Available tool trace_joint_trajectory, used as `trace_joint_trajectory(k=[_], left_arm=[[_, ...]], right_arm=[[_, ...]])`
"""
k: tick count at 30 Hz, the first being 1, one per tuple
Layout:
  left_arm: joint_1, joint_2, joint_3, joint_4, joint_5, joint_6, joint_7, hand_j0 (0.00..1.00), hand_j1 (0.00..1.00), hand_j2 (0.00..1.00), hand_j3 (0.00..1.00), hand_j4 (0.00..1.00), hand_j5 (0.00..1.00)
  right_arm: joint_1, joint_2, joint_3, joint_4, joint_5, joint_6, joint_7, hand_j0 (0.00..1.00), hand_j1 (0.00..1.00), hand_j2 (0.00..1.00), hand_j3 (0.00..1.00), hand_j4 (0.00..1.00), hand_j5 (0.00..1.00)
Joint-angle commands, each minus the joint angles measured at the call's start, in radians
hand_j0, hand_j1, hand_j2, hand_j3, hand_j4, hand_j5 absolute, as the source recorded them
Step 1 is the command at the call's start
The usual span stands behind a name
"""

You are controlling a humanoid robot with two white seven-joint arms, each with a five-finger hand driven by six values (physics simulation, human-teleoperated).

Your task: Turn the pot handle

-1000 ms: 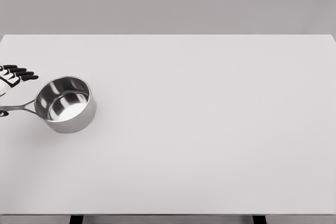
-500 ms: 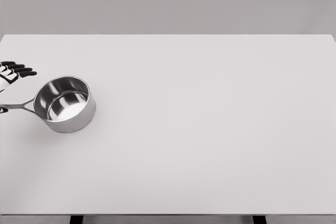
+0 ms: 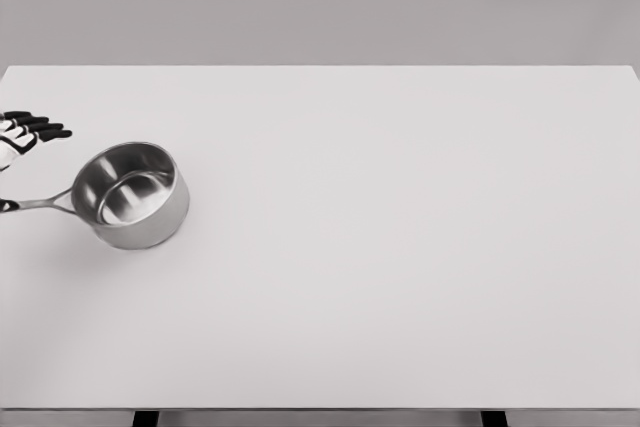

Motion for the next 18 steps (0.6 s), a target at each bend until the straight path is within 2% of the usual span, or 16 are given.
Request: trace_joint_trajectory(k=[1,6,8,10,15,18], left_arm=[[0.000,0.001,0.004,-0.018,0.014,0.001,0.000,1.00,1.00,1.00,1.00,1.00,1.00],[0.005,0.001,0.050,-0.037,0.016,0.001,0.002,1.00,1.00,1.00,1.00,1.00,1.00],[0.006,-0.010,0.079,-0.064,0.046,0.001,0.002,1.00,1.00,1.00,1.00,1.00,1.00],[0.006,-0.008,0.080,-0.095,0.080,0.001,0.002,1.00,1.00,1.00,1.00,1.00,1.00],[0.005,-0.008,0.079,-0.232,0.145,0.001,0.000,1.00,1.00,1.00,1.00,1.00,1.00],[0.011,-0.008,0.066,-0.241,0.151,0.001,-0.007,1.00,1.00,1.00,1.00,1.00,1.00]], right_arm=[[0.000,0.000,0.000,0.000,0.000,0.000,0.000,1.00,1.00,1.00,1.00,1.00,1.00],[-0.002,0.000,0.000,0.000,0.000,0.000,0.000,1.00,1.00,1.00,1.00,1.00,1.00],[-0.002,0.000,0.000,0.000,0.000,0.000,0.000,1.00,1.00,1.00,1.00,1.00,1.00],[-0.002,0.000,0.000,0.000,0.000,0.000,0.000,1.00,1.00,1.00,1.00,1.00,1.00],[-0.002,0.000,0.000,0.000,0.000,0.000,0.000,1.00,1.00,1.00,1.00,1.00,1.00],[-0.002,0.000,0.000,0.000,0.000,0.000,0.000,1.00,1.00,1.00,1.00,1.00,1.00]])
